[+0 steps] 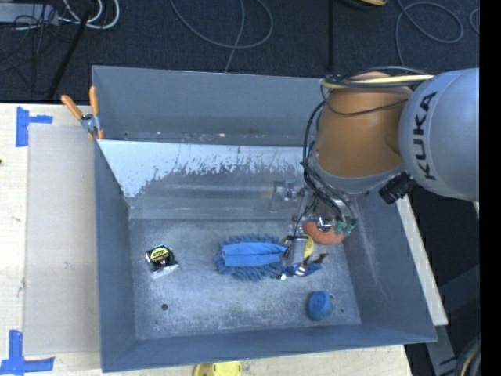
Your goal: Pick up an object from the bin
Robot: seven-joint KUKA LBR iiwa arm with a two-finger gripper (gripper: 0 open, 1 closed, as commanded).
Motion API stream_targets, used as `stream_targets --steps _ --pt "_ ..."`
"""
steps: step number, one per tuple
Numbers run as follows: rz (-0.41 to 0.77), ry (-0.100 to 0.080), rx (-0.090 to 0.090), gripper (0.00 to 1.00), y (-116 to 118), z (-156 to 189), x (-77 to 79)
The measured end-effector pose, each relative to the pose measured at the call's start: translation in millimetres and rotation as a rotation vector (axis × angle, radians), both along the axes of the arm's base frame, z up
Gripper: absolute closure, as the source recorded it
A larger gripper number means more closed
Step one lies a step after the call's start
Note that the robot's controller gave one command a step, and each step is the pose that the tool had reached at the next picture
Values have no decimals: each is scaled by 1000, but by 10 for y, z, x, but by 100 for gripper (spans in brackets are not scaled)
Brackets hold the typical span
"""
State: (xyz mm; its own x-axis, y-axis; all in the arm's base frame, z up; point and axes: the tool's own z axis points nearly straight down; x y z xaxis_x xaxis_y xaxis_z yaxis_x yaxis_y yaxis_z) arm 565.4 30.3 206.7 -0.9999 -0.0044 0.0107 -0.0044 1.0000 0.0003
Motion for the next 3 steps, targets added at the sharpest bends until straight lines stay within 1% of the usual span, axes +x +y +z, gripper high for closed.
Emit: stream_targets --steps 1,2,3 --pt "-1 -8 0 0 -1 48 13" --pt "63 -14 0 0 45 -302 48" --pt "225 -12 1 0 135 -876 95"
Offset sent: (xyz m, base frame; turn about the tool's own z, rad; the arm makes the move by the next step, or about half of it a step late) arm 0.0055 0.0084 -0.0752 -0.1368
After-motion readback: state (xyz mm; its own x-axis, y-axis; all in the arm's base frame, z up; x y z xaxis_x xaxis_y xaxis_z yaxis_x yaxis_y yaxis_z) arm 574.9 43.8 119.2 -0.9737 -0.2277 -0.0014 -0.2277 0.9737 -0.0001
